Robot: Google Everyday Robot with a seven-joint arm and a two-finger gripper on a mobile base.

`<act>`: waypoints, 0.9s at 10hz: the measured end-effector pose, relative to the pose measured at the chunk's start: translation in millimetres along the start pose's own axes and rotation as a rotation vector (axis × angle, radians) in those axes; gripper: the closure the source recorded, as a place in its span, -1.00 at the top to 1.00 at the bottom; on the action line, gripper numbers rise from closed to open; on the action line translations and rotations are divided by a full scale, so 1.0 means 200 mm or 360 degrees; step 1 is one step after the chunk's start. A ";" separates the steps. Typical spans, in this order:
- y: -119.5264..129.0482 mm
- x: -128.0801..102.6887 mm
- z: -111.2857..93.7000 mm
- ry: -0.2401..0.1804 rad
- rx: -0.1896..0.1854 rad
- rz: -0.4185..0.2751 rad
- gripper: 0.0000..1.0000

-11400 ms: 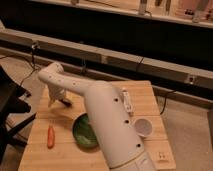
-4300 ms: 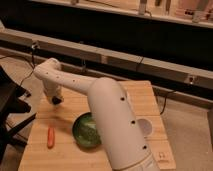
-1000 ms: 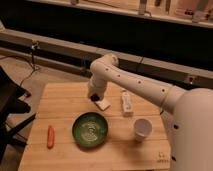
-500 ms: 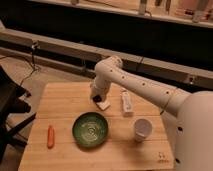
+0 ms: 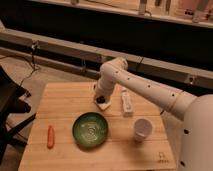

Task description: Place the eraser on the white sponge

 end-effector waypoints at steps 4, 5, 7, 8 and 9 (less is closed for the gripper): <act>0.04 -0.01 -0.01 -0.0002 0.0014 0.0033 -0.92; 0.07 -0.01 -0.01 0.0000 0.0015 0.0049 -0.92; 0.08 -0.01 -0.01 0.0001 0.0024 0.0064 -0.92; 0.12 0.00 -0.01 0.0006 0.0026 0.0077 -0.92; 0.13 -0.01 -0.01 0.0006 0.0027 0.0080 -0.92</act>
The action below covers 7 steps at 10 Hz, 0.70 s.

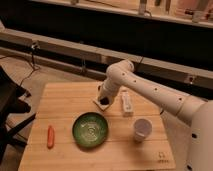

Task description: Place the eraser on the white sponge

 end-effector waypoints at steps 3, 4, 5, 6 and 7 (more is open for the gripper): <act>-0.01 0.00 0.01 0.0002 0.0008 0.0023 -0.92; 0.00 0.01 0.01 0.0006 0.0009 0.0031 -0.92; 0.01 0.01 0.02 0.0005 0.0010 0.0037 -0.92; 0.03 0.02 0.02 0.0010 0.0011 0.0045 -0.92; 0.03 0.02 0.02 0.0013 0.0012 0.0047 -0.92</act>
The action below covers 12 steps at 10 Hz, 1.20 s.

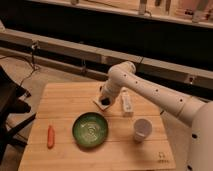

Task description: Place the eraser on the white sponge

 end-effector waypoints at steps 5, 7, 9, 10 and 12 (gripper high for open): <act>0.01 0.02 0.03 0.0008 0.0004 0.0032 -0.92; 0.02 0.02 0.04 0.0012 0.0003 0.0039 -0.92; 0.02 0.03 0.04 0.0017 0.0004 0.0052 -0.92; 0.03 0.04 0.05 0.0017 0.0003 0.0054 -0.92; 0.02 0.05 0.06 0.0019 0.0003 0.0055 -0.92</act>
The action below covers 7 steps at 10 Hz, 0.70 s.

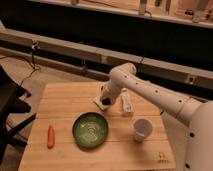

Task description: Place the eraser on the white sponge

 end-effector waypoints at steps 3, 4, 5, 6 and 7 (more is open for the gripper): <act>0.02 0.01 0.01 0.0008 -0.0003 0.0017 -0.92; 0.01 0.02 0.02 0.0008 -0.0002 0.0017 -0.92; 0.00 0.02 0.03 0.0008 -0.0002 0.0015 -0.92; 0.00 0.02 0.03 0.0008 -0.0002 0.0017 -0.92; 0.00 0.03 0.03 0.0009 -0.0002 0.0019 -0.92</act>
